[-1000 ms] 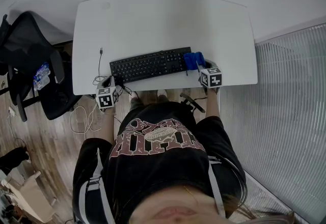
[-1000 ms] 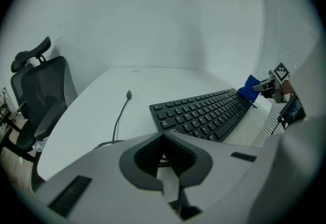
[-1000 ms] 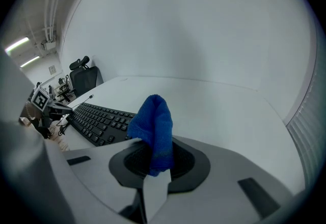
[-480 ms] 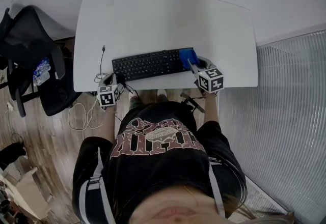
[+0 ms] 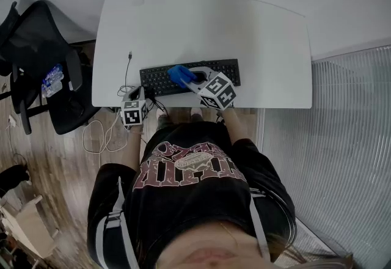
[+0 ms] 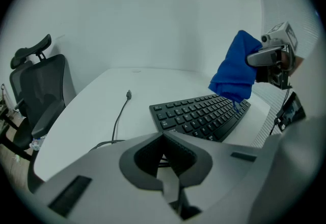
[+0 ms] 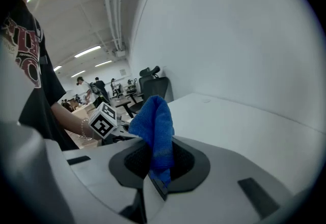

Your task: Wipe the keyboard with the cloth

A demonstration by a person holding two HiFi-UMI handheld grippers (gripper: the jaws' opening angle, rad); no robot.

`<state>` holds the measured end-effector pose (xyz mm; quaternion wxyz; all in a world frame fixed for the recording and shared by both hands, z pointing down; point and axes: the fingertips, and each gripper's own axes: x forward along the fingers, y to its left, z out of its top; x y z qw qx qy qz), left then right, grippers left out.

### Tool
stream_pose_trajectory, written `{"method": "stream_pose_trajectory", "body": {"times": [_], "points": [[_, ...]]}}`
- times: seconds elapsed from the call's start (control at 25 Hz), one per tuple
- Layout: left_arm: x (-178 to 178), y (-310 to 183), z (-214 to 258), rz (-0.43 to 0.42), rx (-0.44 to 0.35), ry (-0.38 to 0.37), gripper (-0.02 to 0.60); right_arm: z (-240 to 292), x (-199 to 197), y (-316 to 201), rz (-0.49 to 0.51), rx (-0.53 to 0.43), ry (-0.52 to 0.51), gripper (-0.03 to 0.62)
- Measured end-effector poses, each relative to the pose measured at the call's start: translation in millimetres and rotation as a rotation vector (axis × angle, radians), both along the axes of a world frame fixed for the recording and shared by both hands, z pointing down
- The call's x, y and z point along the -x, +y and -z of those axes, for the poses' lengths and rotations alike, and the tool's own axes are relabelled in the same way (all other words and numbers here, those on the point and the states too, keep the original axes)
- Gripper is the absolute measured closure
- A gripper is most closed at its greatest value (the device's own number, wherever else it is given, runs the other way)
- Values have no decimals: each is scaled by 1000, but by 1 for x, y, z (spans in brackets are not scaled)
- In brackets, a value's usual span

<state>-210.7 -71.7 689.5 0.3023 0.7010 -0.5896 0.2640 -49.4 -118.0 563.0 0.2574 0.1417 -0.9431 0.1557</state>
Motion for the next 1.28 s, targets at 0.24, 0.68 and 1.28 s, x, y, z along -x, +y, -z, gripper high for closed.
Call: {"method": "stream_pose_trajectory", "body": {"times": [0.24,0.68,1.28], "points": [[-3,1,1,-8,-6,5,546,-1,73,39,202,29,-31,539],[-1,1,1,-25,-15,24,546,-75,135,77,337,101,102,539],[-1,1,2,-28,-15,21,546,-87,124,71,283,75,126,539]]}}
